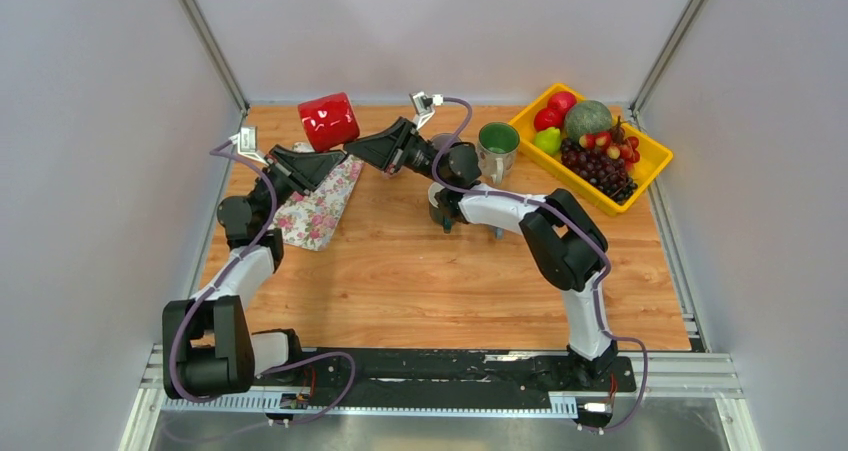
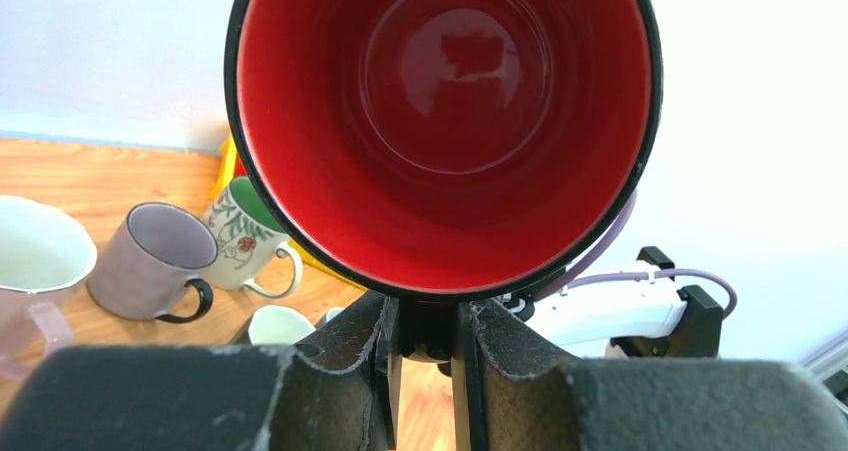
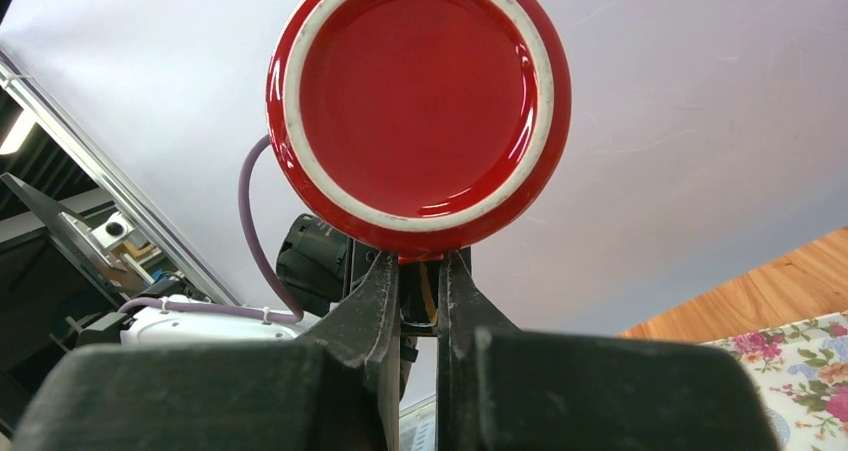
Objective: Turn the mug right side up
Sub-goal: Place the cup at the center of the board.
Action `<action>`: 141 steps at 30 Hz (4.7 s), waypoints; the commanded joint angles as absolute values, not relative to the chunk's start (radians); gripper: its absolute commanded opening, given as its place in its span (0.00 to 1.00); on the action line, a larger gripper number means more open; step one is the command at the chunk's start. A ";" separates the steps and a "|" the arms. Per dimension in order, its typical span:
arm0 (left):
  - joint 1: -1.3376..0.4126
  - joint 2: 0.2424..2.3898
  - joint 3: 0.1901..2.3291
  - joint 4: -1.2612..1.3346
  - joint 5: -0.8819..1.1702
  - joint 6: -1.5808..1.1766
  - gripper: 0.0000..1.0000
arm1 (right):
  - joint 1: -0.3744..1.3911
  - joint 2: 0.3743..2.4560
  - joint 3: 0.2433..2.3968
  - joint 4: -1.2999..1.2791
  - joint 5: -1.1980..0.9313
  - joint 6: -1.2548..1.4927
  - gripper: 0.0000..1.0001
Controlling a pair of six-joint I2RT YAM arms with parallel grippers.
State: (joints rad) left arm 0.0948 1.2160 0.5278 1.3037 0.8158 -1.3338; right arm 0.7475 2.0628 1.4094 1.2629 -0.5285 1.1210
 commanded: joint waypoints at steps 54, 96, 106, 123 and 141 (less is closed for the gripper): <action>0.190 1.090 0.691 0.605 0.822 -0.743 0.00 | 0.668 1.675 1.247 0.435 -0.906 0.310 1.00; -0.248 1.038 0.688 -0.094 0.235 -0.241 0.00 | 0.391 1.188 1.015 0.210 -0.657 0.005 1.00; -0.277 1.117 0.689 -0.094 0.097 -0.315 0.00 | 0.368 1.169 1.016 0.199 -0.643 -0.031 1.00; -0.392 1.274 0.760 -0.120 -0.044 -0.320 0.00 | 0.365 1.183 1.001 0.199 -0.625 -0.043 1.00; -0.464 1.402 0.851 -0.129 -0.079 -0.325 0.00 | 0.363 1.167 0.989 0.199 -0.623 -0.045 1.00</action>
State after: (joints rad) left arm -0.4583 1.3937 0.7734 -0.1928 -0.0578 -0.3103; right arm 0.3683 1.1915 0.9947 0.1761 -0.6285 -0.0288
